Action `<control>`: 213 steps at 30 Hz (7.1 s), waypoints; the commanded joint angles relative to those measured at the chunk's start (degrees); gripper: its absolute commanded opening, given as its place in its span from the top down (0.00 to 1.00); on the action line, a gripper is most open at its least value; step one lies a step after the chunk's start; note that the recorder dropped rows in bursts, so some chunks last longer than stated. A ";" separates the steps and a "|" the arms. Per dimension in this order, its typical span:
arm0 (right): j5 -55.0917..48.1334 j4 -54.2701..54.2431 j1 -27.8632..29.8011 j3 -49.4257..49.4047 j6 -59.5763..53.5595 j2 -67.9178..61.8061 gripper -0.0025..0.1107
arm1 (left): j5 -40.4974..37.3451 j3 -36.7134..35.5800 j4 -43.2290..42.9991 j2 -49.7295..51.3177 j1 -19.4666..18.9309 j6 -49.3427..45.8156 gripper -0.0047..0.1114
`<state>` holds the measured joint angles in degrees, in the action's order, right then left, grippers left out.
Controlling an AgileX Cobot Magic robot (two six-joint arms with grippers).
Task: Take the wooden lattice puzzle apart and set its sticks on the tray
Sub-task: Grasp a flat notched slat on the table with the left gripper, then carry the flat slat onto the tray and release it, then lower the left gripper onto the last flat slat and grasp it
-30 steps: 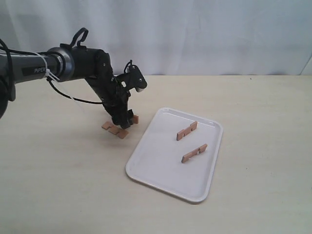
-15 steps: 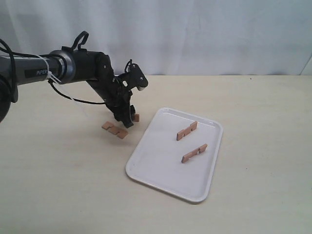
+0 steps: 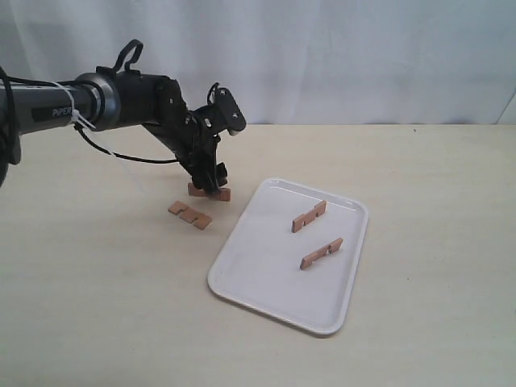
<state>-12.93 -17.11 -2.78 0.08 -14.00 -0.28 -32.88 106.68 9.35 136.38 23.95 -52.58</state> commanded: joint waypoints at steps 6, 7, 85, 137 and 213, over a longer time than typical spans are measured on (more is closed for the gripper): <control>-0.26 0.01 -0.05 -0.08 -0.06 0.28 0.94 | 0.52 0.37 0.73 3.14 -1.29 -0.09 0.37; -0.26 0.01 -0.05 -0.08 -0.06 0.28 0.94 | 0.52 0.37 0.73 3.59 -1.29 -0.09 0.37; -0.26 0.01 -0.05 -0.08 -0.06 0.28 0.94 | -16.21 2.05 10.31 -1.41 -2.62 11.95 0.96; -0.26 0.01 -0.05 -0.08 -0.06 0.28 0.94 | -21.97 -1.80 9.45 -7.97 -8.20 21.65 0.51; -0.26 0.01 -0.05 -0.08 -0.06 0.28 0.94 | -30.53 -3.27 2.87 0.12 -2.53 -14.61 0.29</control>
<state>-12.93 -17.11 -2.78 0.08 -14.00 -0.28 -64.84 103.72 12.30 135.58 21.26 -67.73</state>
